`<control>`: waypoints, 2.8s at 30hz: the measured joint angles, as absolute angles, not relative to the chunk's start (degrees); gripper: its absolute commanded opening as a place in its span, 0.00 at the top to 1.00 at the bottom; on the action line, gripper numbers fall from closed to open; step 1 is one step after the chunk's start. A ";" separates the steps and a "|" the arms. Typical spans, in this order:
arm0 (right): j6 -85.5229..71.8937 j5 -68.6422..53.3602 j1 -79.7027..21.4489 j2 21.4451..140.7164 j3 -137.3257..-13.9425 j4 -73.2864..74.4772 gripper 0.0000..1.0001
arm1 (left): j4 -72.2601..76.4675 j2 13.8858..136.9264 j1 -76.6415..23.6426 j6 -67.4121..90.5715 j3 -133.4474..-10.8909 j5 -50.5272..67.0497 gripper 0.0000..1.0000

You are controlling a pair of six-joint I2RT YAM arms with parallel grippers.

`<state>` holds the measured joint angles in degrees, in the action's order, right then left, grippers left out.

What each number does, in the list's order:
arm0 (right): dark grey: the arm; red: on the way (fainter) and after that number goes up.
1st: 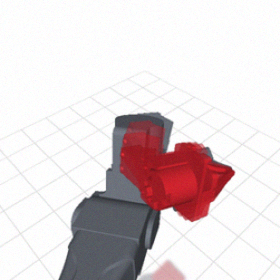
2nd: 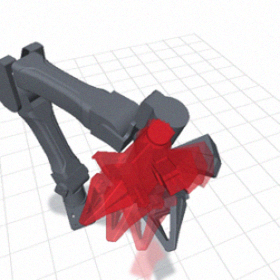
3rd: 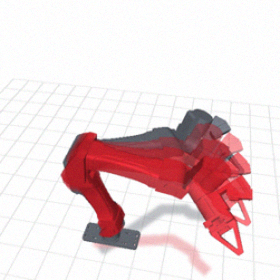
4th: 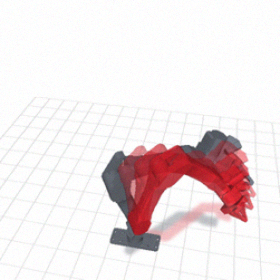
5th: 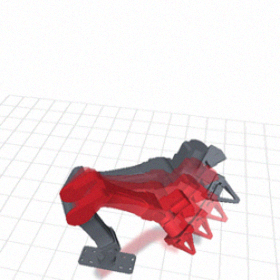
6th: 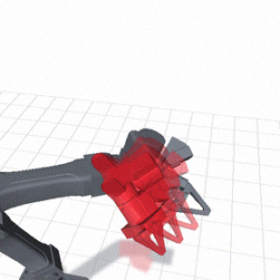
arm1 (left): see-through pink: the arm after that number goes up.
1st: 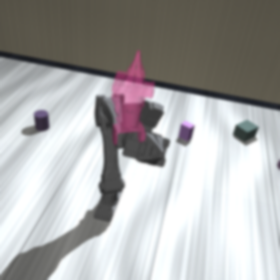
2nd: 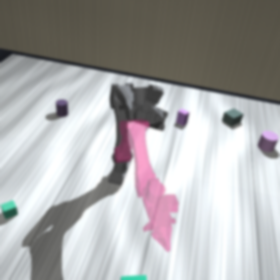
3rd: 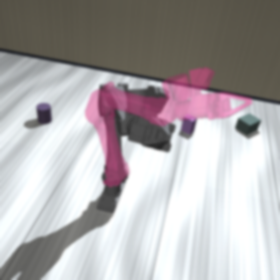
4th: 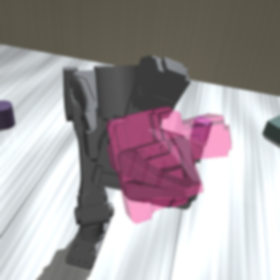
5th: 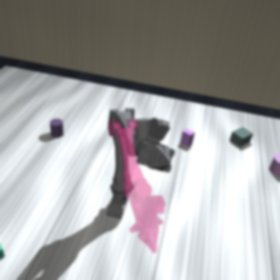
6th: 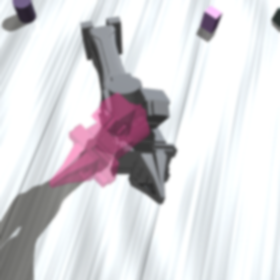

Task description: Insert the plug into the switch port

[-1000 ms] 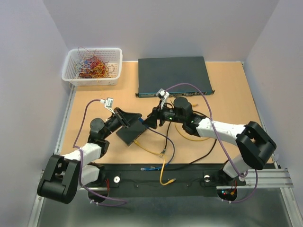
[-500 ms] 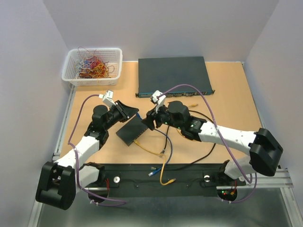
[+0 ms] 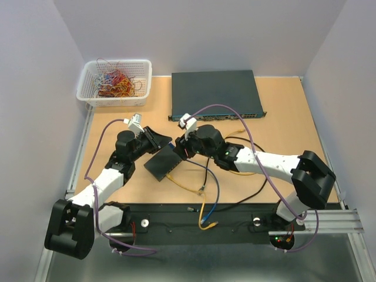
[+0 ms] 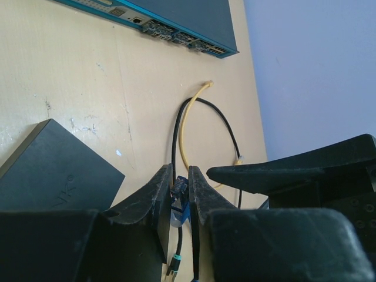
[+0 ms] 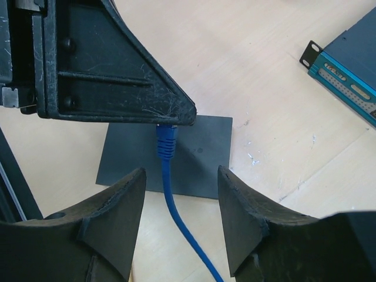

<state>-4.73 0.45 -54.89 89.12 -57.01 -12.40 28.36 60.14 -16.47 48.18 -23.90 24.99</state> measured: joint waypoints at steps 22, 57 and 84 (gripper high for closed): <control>-6.46 0.40 -54.89 94.24 -59.22 -13.39 0.61 | 27.97 61.01 -16.51 48.10 -23.90 24.75 1.00; -11.68 4.71 -55.48 94.28 -53.25 -19.31 1.00 | 25.91 63.29 -16.21 44.60 -24.05 22.31 0.35; -21.02 7.29 -62.02 99.31 -47.33 -13.23 1.00 | 28.18 74.76 -9.87 36.88 -24.75 12.16 0.38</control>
<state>-21.02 7.29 -62.02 99.31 -47.33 -13.23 28.18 74.76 -9.87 36.88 -24.75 12.16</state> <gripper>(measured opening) 0.160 0.632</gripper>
